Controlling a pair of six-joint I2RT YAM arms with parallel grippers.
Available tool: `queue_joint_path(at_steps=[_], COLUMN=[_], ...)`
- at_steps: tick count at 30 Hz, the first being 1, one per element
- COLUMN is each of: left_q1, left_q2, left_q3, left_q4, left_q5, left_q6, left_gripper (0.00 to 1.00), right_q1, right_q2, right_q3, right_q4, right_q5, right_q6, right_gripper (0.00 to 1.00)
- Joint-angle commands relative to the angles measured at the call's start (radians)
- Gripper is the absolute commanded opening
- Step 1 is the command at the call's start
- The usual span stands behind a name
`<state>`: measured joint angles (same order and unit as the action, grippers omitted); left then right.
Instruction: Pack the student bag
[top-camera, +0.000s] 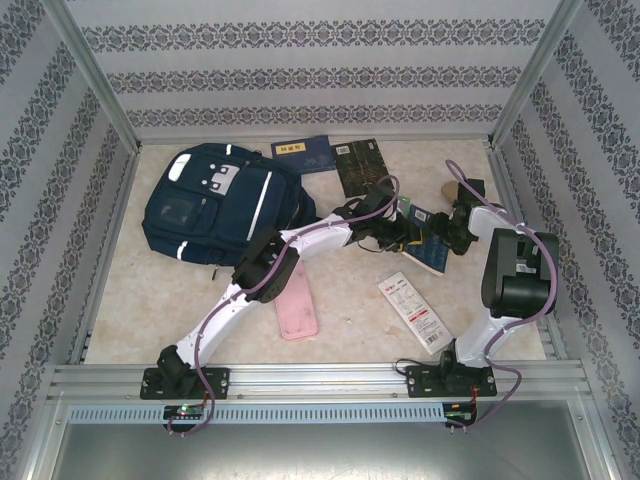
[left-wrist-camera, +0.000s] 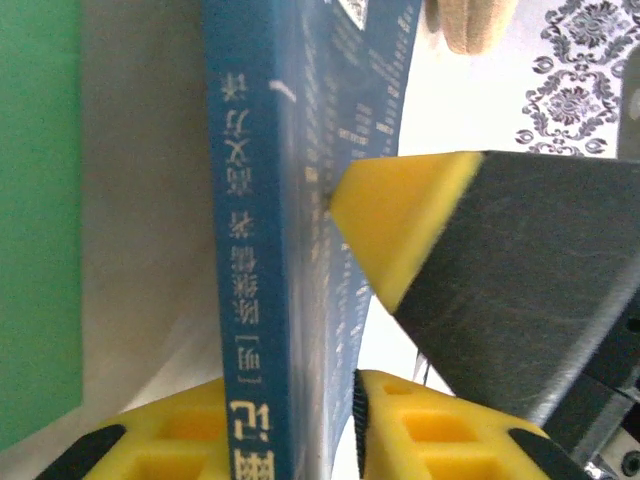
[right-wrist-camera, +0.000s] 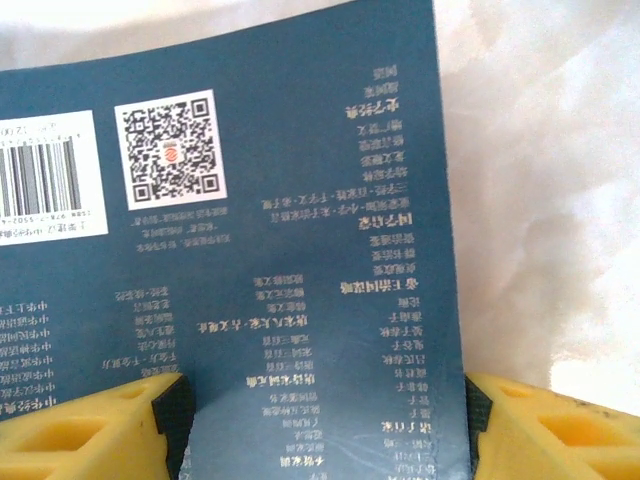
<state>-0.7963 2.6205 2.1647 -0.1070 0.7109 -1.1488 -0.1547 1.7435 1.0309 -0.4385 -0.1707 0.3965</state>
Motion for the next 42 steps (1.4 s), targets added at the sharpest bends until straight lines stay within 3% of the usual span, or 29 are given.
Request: queue_joint_path(at_steps=[1,5,8,15,20,25,30,36,39,42], left_q1=[-0.012,-0.005,0.011,0.080,0.127,0.156,0.173,0.182,0.190,0.202], left_q2=[-0.064,-0.104,-0.166,-0.324,-0.408,-0.463,-0.475,-0.474,-0.484,-0.495], left_q3=[0.034,0.029,0.008,-0.141,-0.249,-0.298,-0.358,-0.372,-0.377,-0.372], left_q4=[0.038,0.036,0.031,0.141,0.281,0.335,0.513,0.498,0.430,0.311], left_q5=[0.033,0.033,0.036,0.112,0.187,0.219,0.243,0.255,0.254,0.252], left_q6=[0.024,0.046,0.074,0.079,0.018,-0.002,-0.121,-0.113,-0.062,0.026], left_gripper=[0.13,0.00,0.00,0.00,0.00,0.00,0.00,0.00,0.00,0.00], right_q1=[0.020,-0.003,-0.028,-0.070,-0.071,-0.069,-0.053,-0.029,-0.034,-0.035], right_q2=[-0.058,-0.140,-0.214,-0.335,-0.364,-0.348,-0.301,-0.251,-0.258,-0.271], right_q3=[-0.018,-0.038,-0.055,-0.102,-0.147,-0.183,-0.213,-0.232,-0.240,-0.238], right_q4=[-0.032,-0.028,-0.015,0.099,0.307,0.540,0.777,1.028,1.040,1.009], right_q5=[-0.084,-0.110,-0.163,-0.391,-0.581,-0.682,-0.765,-0.829,-0.818,-0.808], right_q6=[0.011,0.037,0.070,0.198,0.366,0.561,0.736,0.899,0.904,0.875], right_gripper=[0.73,0.80,0.86,0.87,0.86,0.83,0.78,0.57,0.36,0.02])
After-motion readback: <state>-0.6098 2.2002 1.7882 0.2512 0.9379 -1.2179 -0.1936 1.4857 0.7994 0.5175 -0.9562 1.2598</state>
